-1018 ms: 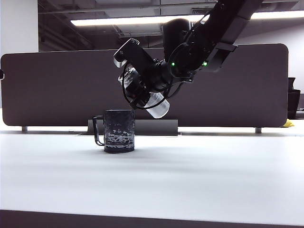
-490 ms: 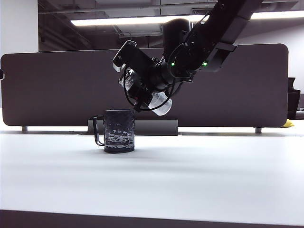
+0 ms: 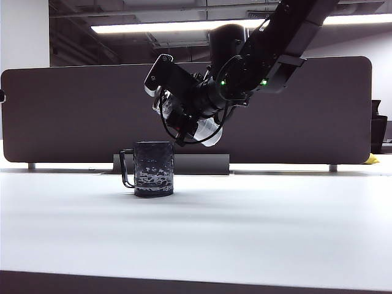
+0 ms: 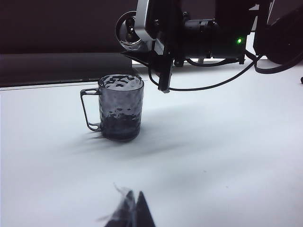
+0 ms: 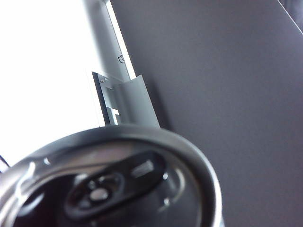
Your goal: Pick up the metal can, pour some water into the cup, then place the can back on the table.
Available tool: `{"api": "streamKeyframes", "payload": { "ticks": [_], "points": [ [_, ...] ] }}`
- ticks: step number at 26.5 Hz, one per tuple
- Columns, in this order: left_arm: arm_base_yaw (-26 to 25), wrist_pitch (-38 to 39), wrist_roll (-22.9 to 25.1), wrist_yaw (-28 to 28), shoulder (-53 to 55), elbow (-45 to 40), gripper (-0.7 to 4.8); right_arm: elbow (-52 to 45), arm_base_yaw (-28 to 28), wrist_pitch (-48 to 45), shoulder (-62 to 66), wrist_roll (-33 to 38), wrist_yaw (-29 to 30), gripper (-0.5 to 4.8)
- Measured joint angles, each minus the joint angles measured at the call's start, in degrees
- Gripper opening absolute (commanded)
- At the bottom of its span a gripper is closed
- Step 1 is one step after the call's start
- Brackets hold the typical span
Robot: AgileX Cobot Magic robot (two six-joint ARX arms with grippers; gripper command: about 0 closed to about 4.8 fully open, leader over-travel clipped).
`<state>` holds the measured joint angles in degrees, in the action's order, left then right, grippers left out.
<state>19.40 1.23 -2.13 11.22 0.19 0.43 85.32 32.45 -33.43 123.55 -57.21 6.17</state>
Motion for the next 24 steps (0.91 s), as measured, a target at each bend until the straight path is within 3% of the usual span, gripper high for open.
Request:
{"api": "streamKeyframes", "payload": {
  "ticks": [24],
  "points": [
    [0.00, 0.00, 0.00, 0.00, -0.02, 0.00, -0.05, 0.00, 0.02, 0.00, 0.00, -7.43, 1.20, 2.52]
  ]
}}
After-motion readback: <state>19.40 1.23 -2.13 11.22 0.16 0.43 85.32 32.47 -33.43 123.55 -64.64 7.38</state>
